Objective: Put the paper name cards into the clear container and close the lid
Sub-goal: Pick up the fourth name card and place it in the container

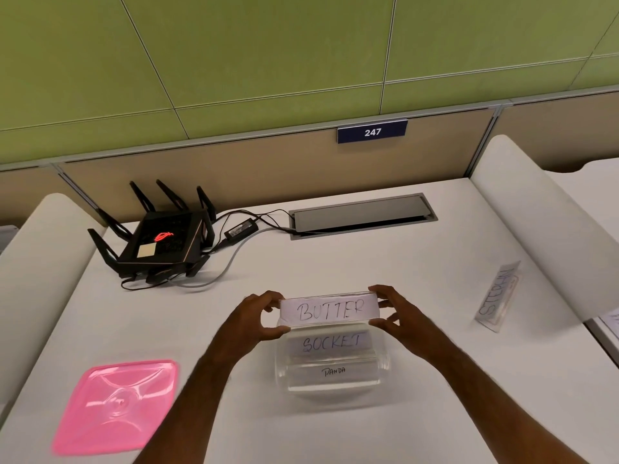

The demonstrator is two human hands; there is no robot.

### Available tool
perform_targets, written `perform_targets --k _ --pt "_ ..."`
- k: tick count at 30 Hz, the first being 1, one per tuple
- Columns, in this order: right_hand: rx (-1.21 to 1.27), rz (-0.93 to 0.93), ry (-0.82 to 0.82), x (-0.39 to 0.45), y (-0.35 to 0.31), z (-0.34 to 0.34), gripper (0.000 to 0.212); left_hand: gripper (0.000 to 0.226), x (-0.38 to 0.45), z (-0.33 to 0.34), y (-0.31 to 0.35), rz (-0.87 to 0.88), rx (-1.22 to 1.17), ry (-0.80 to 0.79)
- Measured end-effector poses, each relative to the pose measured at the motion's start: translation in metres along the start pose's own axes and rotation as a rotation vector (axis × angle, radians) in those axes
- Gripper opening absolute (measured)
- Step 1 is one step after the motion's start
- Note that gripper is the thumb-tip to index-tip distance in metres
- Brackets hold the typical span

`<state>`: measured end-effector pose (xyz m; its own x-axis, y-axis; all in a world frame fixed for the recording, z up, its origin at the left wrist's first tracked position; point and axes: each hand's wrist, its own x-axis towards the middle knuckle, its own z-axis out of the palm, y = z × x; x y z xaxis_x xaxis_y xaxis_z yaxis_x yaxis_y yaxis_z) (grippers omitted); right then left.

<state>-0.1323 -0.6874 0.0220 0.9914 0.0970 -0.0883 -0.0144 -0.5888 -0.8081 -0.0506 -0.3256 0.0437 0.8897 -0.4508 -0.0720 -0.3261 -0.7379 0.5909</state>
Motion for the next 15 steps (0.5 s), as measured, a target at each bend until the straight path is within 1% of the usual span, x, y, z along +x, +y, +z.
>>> perform_targets --k 7,10,15 --pt "-0.181 -0.023 -0.056 0.0 0.005 0.004 0.053 0.059 -0.009 0.006 -0.005 -0.019 0.062 -0.034" --pt "-0.252 -0.03 -0.051 -0.001 0.004 0.006 0.055 0.06 -0.011 0.01 -0.004 -0.016 0.08 -0.039" --pt "-0.388 -0.126 -0.072 -0.002 0.003 0.011 0.062 0.061 -0.011 0.014 -0.004 -0.015 0.087 -0.025"
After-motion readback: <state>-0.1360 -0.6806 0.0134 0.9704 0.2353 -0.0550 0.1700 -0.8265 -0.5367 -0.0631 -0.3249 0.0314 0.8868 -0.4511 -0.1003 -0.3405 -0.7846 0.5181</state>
